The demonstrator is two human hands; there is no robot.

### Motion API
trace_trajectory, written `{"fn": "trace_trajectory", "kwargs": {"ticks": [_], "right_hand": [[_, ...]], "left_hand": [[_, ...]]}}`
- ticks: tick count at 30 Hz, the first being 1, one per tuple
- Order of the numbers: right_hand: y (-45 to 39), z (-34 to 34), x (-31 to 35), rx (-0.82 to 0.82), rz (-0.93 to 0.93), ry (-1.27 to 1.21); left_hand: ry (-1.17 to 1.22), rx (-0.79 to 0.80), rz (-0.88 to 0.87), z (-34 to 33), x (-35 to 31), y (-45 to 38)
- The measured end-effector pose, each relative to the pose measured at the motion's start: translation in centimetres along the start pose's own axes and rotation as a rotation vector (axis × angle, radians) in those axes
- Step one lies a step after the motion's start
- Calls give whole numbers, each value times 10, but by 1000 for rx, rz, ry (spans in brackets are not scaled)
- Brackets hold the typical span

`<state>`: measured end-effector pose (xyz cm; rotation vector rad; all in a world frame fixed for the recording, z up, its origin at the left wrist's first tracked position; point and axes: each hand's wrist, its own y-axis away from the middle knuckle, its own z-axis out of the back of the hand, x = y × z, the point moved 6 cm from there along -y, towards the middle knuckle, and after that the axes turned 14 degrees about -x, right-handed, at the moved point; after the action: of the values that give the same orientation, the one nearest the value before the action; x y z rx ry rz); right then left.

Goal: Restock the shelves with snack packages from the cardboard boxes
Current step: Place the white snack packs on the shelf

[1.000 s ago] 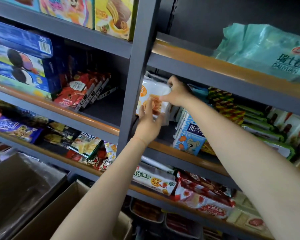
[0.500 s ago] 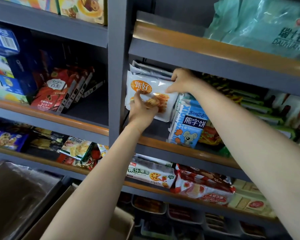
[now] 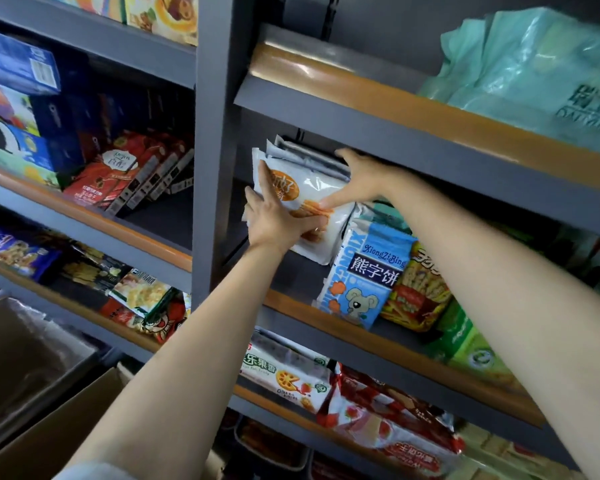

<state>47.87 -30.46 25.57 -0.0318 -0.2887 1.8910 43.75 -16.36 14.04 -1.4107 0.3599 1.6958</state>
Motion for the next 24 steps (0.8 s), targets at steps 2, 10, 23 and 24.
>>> {"fn": "trace_trajectory", "kwargs": {"ticks": [2,10,23,24], "right_hand": [[-3,-1,-2,15,35,26],[-16,-13,-8,79,135,97],[19,15,-4,-24,42,-186],[28,20,-3,-44,30,-229]], "left_hand": [[-1,-16,9,-2,1,-4],[184,12,141,-5,16,-14],[12,14,64,1,2,9],[4,14,78,4,1,10]]}}
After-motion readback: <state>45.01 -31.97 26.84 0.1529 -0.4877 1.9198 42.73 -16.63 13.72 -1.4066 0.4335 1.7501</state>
